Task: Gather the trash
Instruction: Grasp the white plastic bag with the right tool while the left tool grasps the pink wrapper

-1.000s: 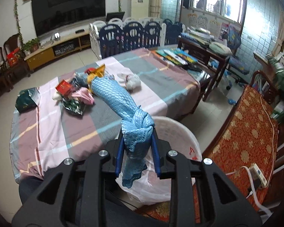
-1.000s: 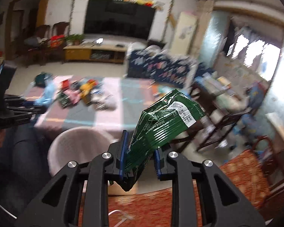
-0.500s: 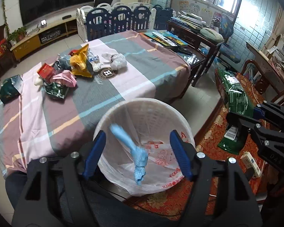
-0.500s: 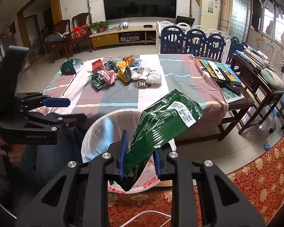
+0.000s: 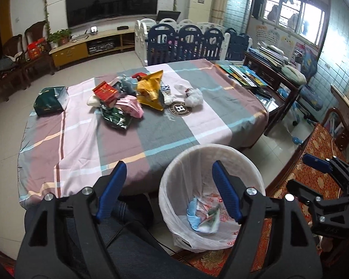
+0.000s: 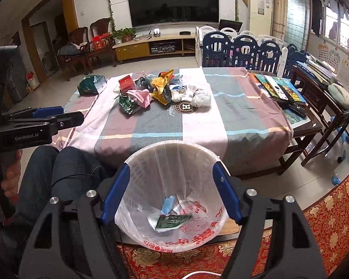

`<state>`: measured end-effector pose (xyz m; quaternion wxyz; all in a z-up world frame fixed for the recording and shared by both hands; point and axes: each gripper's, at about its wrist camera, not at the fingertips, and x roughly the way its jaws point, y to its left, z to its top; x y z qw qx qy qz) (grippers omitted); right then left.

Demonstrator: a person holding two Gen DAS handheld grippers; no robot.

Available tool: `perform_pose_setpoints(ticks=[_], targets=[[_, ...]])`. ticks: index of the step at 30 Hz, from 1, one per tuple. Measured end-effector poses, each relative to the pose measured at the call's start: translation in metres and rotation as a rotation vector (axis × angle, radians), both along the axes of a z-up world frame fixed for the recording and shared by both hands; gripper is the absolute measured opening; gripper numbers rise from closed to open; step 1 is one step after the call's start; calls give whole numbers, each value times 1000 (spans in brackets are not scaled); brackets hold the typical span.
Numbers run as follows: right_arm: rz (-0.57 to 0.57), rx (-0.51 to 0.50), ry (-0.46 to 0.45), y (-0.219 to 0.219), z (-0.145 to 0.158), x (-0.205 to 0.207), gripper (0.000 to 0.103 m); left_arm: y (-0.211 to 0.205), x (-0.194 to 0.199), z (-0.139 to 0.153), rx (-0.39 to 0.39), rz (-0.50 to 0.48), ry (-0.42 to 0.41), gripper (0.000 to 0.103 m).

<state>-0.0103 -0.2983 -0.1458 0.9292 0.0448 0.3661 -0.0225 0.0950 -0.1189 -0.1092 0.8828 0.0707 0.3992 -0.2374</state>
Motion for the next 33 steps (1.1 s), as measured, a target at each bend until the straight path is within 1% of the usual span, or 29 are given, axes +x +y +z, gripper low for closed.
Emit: perform_pose_setpoints(ticks=[6,11,14,16,18,19,21,22,24,28,30,31,33], targets=[[-9,-8,-12,-1,3,-3,73,10,2,4,-19,43,-4,91],[-7,-11,-32,2,6,1,75,23,12,-2,-17,77,-8,91],[-15,-2,-53,1,11,9,77,43,29,-5,-20,140,-28,91],[-20,9,-60,1,12,19,77,58,48,-9,-32,192,-31,90],[-20,11,-58,0,11,28,77,70,71,-18,-39,243,-16,83],[-21,11,-55,0,9,33,77,75,86,-26,-36,263,7,81],[-25,12,-39,-3,5,45,77,77,110,-43,-26,282,42,71],[-26,14,-27,-5,2,53,77,78,121,-51,-19,288,57,70],[-29,8,-1,-9,-5,67,77,72,151,-68,-21,290,85,69],[-42,6,63,-17,-21,99,77,38,199,-87,-80,233,106,70],[-39,5,74,-20,-25,110,77,11,230,-99,-95,198,117,86],[-40,-2,76,-22,-26,118,76,0,243,-105,-90,193,124,88],[-49,-11,73,-27,-29,132,77,-21,269,-121,-63,188,159,88]])
